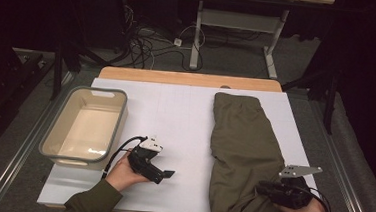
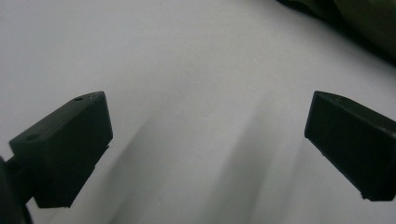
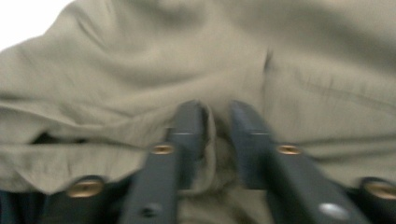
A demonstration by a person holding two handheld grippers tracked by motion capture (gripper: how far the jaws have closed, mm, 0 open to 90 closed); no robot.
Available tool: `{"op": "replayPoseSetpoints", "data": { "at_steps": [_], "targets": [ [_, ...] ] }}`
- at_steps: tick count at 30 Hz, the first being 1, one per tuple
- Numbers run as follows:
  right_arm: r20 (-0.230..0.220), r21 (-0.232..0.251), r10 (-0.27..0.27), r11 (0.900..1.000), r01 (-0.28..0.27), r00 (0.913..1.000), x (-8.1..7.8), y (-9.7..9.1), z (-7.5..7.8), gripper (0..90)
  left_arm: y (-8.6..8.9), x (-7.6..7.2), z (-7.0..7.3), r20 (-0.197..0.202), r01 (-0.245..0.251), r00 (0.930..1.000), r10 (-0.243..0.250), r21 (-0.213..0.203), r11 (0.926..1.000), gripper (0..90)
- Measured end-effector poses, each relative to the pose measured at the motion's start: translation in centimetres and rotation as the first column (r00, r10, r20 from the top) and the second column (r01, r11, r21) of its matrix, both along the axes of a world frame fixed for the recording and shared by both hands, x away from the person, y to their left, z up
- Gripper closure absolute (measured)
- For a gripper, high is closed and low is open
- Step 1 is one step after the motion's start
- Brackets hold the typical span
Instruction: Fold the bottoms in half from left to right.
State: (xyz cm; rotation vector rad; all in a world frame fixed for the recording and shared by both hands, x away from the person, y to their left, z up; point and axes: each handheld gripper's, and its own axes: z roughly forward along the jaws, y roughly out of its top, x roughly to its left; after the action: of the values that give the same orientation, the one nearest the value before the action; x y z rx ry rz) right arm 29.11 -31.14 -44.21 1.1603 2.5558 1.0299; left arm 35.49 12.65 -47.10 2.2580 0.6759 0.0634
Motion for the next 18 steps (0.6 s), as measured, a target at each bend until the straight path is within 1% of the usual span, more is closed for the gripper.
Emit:
{"op": "replayPoseSetpoints", "data": {
  "at_steps": [1,2,4,5,6,8,10,13,14,15,16,17,18],
  "targets": [
    [0.027,0.034,-0.007,0.9994,0.006,0.9996,0.1,0.2,0.8,59.7,0.0,0.0,0.0,-0.001,-0.001,1.0,0.001,-0.001,1.0,1.0],
    [0.027,0.034,-0.007,0.9994,0.006,0.9996,0.1,0.2,0.8,59.7,0.0,0.0,0.0,-0.001,-0.001,1.0,0.001,-0.001,1.0,1.0],
    [0.055,0.053,-0.012,0.9985,0.009,0.9984,0.4,0.5,1.7,58.9,0.0,0.1,0.0,-0.002,-0.002,1.0,0.002,-0.001,1.0,0.9],
    [0.086,0.06,-0.011,0.9982,0.006,0.9962,0.8,0.9,2.6,57.8,0.0,0.1,0.0,-0.002,-0.001,1.0,0.001,-0.001,1.0,1.0],
    [0.086,0.06,-0.011,0.9982,0.006,0.9962,0.8,0.9,2.6,57.8,0.0,0.0,0.0,-0.002,-0.001,1.0,0.001,0.0,1.0,1.0],
    [0.101,0.069,-0.007,0.9976,0.0,0.9948,1.5,1.3,3.4,58.2,0.0,0.0,0.0,0.0,-0.001,1.0,0.001,-0.004,1.0,1.0],
    [0.105,0.066,0.0,0.9978,-0.007,0.9945,2.3,1.8,3.7,59.7,0.0,0.1,0.0,-0.001,-0.002,1.0,0.002,-0.003,1.0,1.0],
    [0.081,0.029,0.007,0.9995,-0.01,0.9967,3.6,2.5,3.0,59.9,0.0,0.0,0.0,-0.002,-0.002,1.0,0.002,-0.001,1.0,1.0],
    [0.071,0.013,0.003,0.9999,-0.004,0.9975,4.1,2.7,2.5,60.2,0.0,0.0,0.0,-0.002,-0.001,1.0,0.001,-0.002,1.0,1.0],
    [0.04,-0.019,0.001,0.9998,0.0,0.9992,4.8,2.9,1.4,60.9,0.0,0.0,0.0,-0.002,-0.001,1.0,0.001,-0.002,1.0,1.0],
    [0.025,-0.036,-0.005,0.9993,0.006,0.9997,5.0,2.9,0.8,60.9,0.0,0.0,0.0,-0.001,0.0,1.0,0.0,-0.002,1.0,1.0],
    [0.025,-0.036,-0.005,0.9993,0.006,0.9997,5.0,2.9,0.8,60.9,0.0,0.0,0.0,-0.002,0.001,1.0,-0.001,-0.001,1.0,1.0],
    [0.011,-0.049,-0.006,0.9988,0.006,0.9999,5.1,2.9,0.3,60.9,0.0,0.0,-0.1,-0.003,0.002,1.0,-0.002,0.0,1.0,1.0]
  ]
}}
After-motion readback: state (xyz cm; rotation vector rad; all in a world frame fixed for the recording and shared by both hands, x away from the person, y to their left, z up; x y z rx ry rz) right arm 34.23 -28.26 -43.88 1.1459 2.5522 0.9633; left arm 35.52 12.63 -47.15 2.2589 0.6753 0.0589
